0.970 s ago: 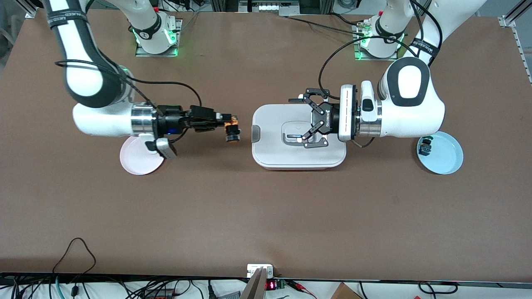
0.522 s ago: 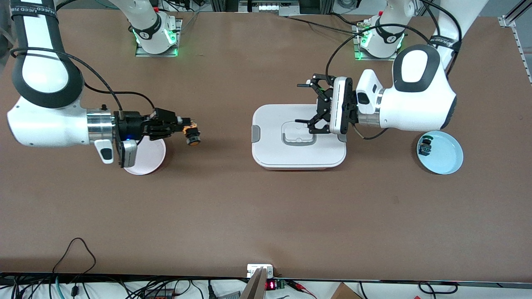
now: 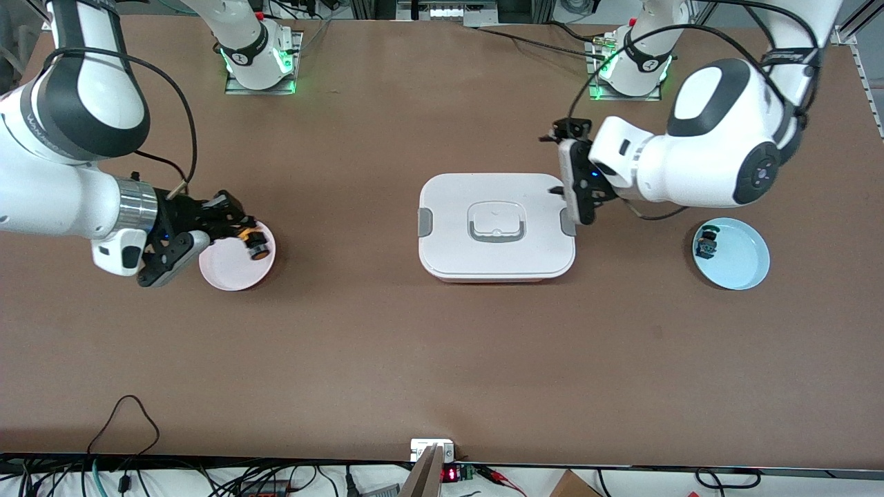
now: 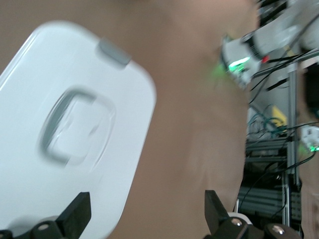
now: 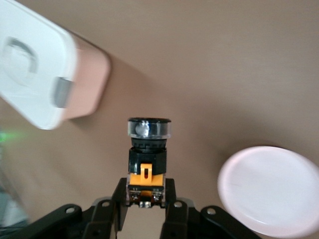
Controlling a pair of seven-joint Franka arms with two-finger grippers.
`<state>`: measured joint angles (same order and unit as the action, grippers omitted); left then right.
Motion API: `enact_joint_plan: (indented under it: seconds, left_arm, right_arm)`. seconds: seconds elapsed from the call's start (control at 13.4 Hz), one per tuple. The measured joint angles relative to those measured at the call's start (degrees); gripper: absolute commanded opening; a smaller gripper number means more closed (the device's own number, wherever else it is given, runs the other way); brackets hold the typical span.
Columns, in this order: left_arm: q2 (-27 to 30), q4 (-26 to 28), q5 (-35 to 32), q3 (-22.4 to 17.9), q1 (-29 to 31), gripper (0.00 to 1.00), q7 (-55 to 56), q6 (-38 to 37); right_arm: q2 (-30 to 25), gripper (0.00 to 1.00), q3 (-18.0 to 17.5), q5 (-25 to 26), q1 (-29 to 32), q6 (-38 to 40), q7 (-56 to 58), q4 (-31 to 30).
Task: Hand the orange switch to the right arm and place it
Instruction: 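Carry the switch over the white plate while the left gripper withdraws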
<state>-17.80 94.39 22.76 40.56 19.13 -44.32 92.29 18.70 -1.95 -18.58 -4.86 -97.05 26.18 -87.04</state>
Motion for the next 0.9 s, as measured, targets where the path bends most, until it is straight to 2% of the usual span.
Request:
enact_joint_plan:
  seconds: [0.15,0.3,0.37,0.52,0.67,0.9]
  left_arm:
    - [0.06,-2.99,-7.87,-0.19,2.28,1.0,5.06,-3.64]
    - [1.04,-5.57,-12.23,-1.52,1.97,1.0,11.32,-5.85]
    - [2.41,-5.94,-13.67,-4.14,0.12,1.0,13.21,-6.16]
    - [5.71,-5.89,-17.36,-12.58,-6.23,1.0,15.91,-6.41]
    - [8.5,-5.74,-20.69,-20.39,-11.47,1.0,22.74,-6.03]
    - [12.22,-4.01,-21.1,-29.74,-16.24,1.0,34.09,-3.33]
  right_arm:
    - [-0.51,0.0,0.88,5.46,0.17,-1.3,-0.27,0.17]
    - [-0.71,0.0,2.22,9.01,0.25,-1.42,-2.2,0.19]
    - [-0.71,0.0,2.64,10.89,0.27,-1.42,-3.68,0.19]
    - [-0.8,0.0,2.75,15.19,0.19,-1.42,-7.17,0.14]
    - [-1.78,0.0,2.72,16.91,0.0,-1.93,-10.83,-1.2]
    - [-5.8,0.0,2.72,18.25,-0.01,-7.95,-16.31,-9.35]
